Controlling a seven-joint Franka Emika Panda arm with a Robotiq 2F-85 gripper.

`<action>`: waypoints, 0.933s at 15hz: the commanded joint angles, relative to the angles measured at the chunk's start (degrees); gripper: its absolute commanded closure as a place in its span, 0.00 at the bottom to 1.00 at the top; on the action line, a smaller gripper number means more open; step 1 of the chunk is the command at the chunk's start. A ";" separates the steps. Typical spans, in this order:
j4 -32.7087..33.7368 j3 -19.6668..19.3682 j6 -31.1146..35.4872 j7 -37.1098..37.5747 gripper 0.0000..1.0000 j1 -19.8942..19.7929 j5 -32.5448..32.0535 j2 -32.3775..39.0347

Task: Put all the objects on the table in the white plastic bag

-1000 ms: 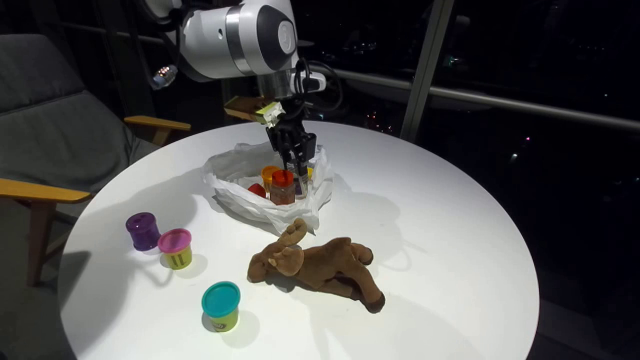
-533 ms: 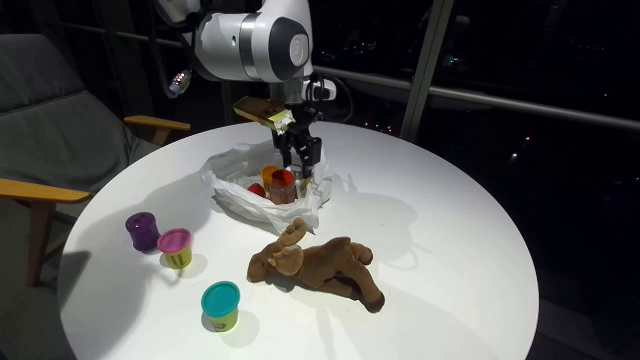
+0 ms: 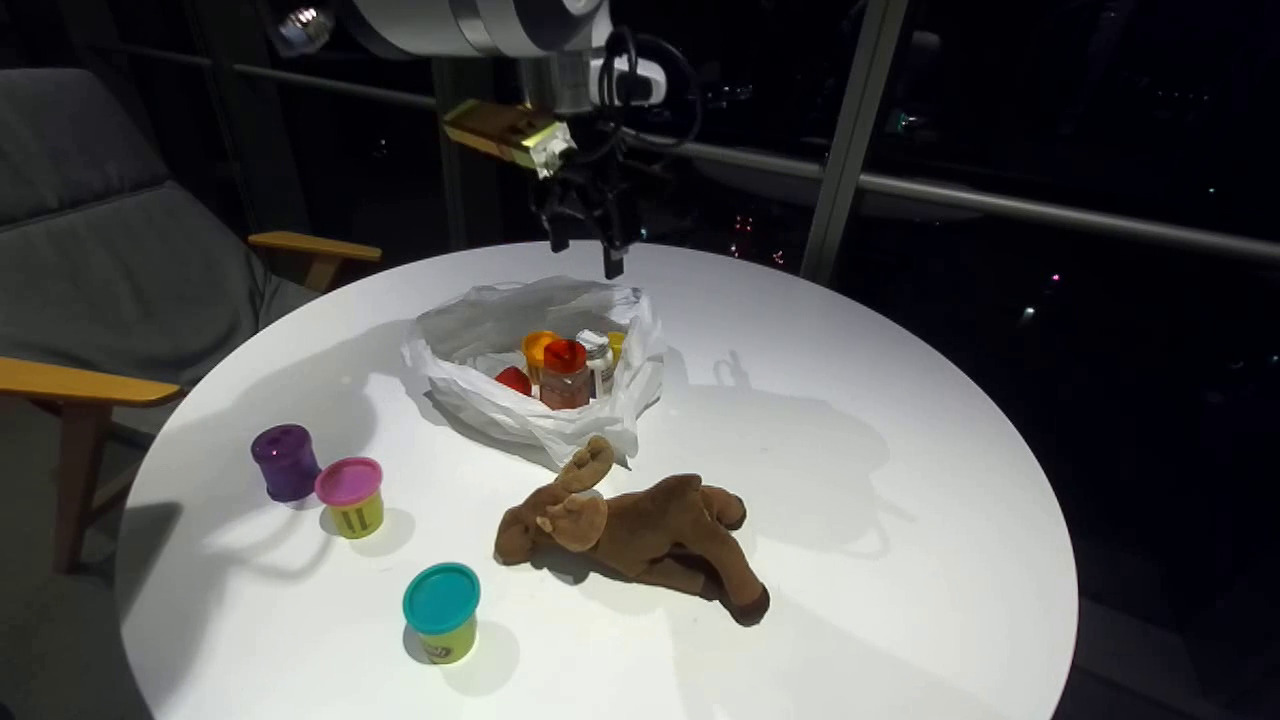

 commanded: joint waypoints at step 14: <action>-21.27 12.95 -7.88 -14.35 0.00 4.07 -1.25 -9.72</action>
